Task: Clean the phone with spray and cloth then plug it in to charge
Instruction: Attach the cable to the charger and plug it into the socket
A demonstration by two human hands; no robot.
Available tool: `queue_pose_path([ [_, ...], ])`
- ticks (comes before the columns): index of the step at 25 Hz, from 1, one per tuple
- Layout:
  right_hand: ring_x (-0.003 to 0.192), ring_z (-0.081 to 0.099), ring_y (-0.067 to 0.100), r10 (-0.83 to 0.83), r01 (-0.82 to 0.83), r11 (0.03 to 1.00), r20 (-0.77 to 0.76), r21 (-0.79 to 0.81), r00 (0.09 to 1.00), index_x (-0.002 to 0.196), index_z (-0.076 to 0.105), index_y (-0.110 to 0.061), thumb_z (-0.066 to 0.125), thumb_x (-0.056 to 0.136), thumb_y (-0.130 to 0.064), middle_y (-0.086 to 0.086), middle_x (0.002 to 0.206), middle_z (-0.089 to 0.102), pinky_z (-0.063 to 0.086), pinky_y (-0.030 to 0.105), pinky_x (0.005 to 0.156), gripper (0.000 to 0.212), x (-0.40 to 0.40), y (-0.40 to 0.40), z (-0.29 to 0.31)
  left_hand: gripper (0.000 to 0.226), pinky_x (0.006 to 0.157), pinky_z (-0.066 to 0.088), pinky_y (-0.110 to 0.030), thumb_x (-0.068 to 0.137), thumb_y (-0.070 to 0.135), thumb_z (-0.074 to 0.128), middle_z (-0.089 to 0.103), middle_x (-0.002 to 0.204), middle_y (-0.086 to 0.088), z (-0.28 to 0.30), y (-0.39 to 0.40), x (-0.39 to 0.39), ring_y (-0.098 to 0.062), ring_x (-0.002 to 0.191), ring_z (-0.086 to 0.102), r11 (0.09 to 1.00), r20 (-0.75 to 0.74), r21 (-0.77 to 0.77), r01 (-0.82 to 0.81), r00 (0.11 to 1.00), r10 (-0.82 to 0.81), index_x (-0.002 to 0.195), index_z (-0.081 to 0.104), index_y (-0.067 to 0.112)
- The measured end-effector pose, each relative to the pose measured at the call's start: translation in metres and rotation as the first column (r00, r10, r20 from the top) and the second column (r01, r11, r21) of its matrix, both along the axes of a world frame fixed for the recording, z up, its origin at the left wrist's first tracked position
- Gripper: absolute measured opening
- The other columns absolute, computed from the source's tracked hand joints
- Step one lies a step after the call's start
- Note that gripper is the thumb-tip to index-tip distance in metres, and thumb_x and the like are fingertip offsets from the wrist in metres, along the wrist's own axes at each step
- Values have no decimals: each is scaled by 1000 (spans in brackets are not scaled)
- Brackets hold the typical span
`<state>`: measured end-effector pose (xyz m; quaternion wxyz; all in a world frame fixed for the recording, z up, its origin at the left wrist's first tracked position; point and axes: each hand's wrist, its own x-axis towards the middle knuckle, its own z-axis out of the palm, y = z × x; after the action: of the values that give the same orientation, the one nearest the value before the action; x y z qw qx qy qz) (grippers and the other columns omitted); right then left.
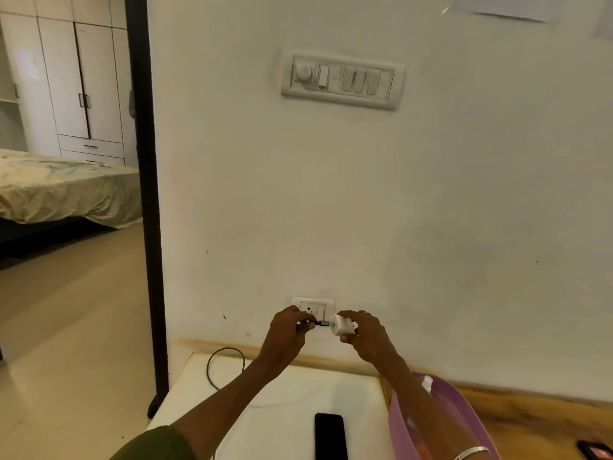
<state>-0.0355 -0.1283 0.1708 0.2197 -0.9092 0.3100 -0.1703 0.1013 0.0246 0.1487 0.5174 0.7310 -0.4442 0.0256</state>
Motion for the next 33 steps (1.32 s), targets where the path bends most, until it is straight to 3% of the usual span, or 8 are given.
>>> queue_pose_path([
  [5,94,63,16,3,-3,1000,-4,-10,1000,126,58,-36,77,78,-21,-2,109,61,44,24,78,53,-13,3,6,16,75,53,-27,90,13,70,68,89,-4,4,-4,-12,-20,82,64,997,47,77,11,999,-14,103,79,16],
  [7,96,63,17,4,-4,1000,-18,-19,1000,127,58,-36,76,79,-20,-1,110,60,44,24,79,55,-17,3,7,18,79,53,-31,92,16,69,68,92,-6,6,-4,-16,-21,86,65,993,70,117,11,997,-19,106,78,17],
  [12,97,63,18,3,-3,1000,-14,-16,1000,128,59,-34,77,78,-20,1,112,61,47,26,82,55,-22,6,10,18,66,38,-13,93,19,67,66,91,-2,12,-2,-19,-13,78,55,990,143,138,5,989,-25,107,78,19],
  [17,100,61,20,-6,5,1000,-37,-24,999,130,58,-32,75,80,-18,3,114,59,38,21,76,54,-22,10,9,19,64,36,-24,94,22,64,52,82,6,18,1,-23,-11,74,49,982,255,188,19,965,-67,106,78,19],
  [21,102,60,22,-8,7,999,-31,-33,999,133,57,-28,74,82,-19,6,116,58,38,19,76,54,-24,11,7,18,67,49,-34,93,19,65,61,86,0,21,1,-25,-17,78,58,986,240,163,22,969,-62,103,80,16],
  [24,96,59,19,-9,8,999,-24,-47,1000,132,56,-29,71,84,-17,6,114,57,37,14,70,52,-23,12,8,16,65,46,-30,91,17,67,64,86,-2,22,2,-26,-15,74,55,990,230,137,19,972,-51,99,80,14],
  [30,101,60,24,-4,1,999,-42,-53,999,135,52,-30,68,87,-19,7,116,54,40,20,77,52,-18,17,4,14,61,35,-20,88,17,69,59,79,7,21,5,-21,-9,67,50,992,190,123,23,981,-47,95,81,15],
  [33,81,57,12,1,-3,998,-38,-58,999,136,52,-27,65,89,-14,4,110,50,39,6,64,51,-16,19,-1,14,60,32,-17,88,17,69,57,78,9,18,5,-18,-8,66,50,992,191,127,18,981,-43,93,82,15],
])
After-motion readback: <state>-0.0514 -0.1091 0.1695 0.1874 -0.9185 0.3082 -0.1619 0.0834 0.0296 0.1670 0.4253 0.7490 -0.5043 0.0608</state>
